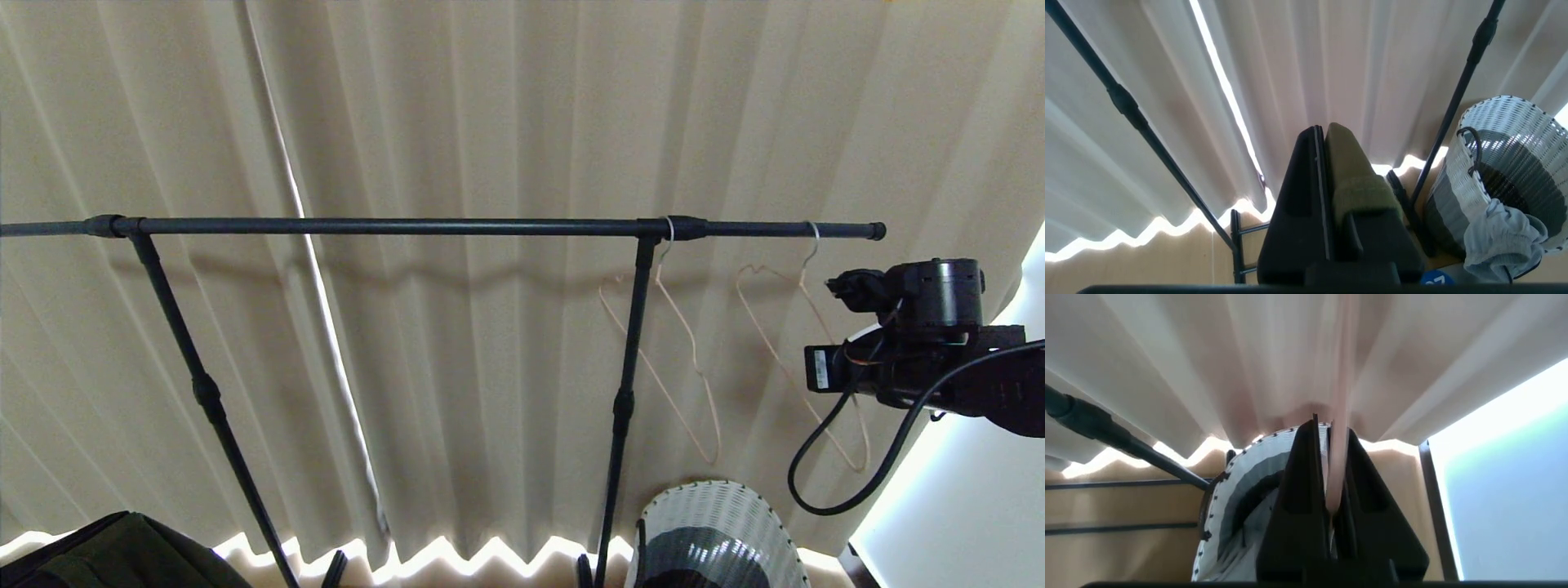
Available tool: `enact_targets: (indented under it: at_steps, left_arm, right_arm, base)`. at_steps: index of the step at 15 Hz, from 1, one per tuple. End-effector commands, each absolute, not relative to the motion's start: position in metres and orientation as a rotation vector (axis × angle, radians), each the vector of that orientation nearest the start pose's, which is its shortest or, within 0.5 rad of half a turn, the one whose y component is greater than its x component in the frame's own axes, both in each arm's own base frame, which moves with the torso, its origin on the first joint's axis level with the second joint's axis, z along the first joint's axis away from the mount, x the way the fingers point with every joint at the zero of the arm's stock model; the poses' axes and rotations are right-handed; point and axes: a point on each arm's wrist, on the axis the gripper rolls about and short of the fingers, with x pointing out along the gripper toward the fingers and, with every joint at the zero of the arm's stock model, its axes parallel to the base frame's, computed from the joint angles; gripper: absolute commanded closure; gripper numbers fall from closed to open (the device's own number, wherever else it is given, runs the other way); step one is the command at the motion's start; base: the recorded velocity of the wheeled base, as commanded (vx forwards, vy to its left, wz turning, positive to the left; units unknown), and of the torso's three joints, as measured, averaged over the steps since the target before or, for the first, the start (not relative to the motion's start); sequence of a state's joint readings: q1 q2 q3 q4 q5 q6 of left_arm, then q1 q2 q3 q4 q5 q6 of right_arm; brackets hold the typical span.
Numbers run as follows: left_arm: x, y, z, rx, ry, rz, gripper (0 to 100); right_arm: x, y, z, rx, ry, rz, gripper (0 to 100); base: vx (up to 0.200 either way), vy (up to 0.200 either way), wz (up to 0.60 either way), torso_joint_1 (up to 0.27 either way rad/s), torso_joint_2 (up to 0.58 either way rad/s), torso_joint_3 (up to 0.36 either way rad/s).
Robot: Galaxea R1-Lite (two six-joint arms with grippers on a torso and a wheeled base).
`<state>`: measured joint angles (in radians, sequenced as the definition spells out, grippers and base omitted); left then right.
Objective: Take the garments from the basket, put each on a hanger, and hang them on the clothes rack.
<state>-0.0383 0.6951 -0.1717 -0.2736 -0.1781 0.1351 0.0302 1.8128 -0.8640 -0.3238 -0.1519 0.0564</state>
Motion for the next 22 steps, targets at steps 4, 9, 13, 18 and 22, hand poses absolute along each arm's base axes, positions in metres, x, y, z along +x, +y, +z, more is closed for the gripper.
enact_targets:
  at_steps: [4, 9, 13, 18, 22]
  left_arm:
    - [0.056, -0.006, 0.145, 0.117, 0.230, -0.231, 100]
    - [0.056, -0.006, 0.145, 0.119, 0.227, -0.230, 100]
    - [0.056, -0.006, 0.143, 0.123, 0.234, -0.231, 100]
    - [0.056, -0.006, 0.141, 0.133, 0.239, -0.231, 100]
    - [0.054, -0.006, 0.141, 0.134, 0.230, -0.230, 100]
  right_arm:
    - [0.313, 0.006, 0.143, 0.000, 0.588, -0.136, 100]
    - [0.295, 0.006, 0.170, 0.021, 0.502, -0.106, 100]
    - [0.268, 0.007, 0.176, 0.020, 0.487, -0.099, 100]
    - [0.233, 0.007, 0.171, 0.017, 0.502, -0.090, 100]
    - [0.214, 0.007, 0.165, 0.020, 0.516, -0.067, 100]
  base:
    - [0.000, 0.000, 0.00, 0.000, 0.00, 0.000]
    - [0.000, 0.000, 0.00, 0.000, 0.00, 0.000]
    - [0.000, 0.000, 0.00, 0.000, 0.00, 0.000]
    - [-0.160, 0.000, 0.00, 0.006, 0.01, 0.003]
    - [-0.200, 0.000, 0.00, -0.011, 0.00, 0.006]
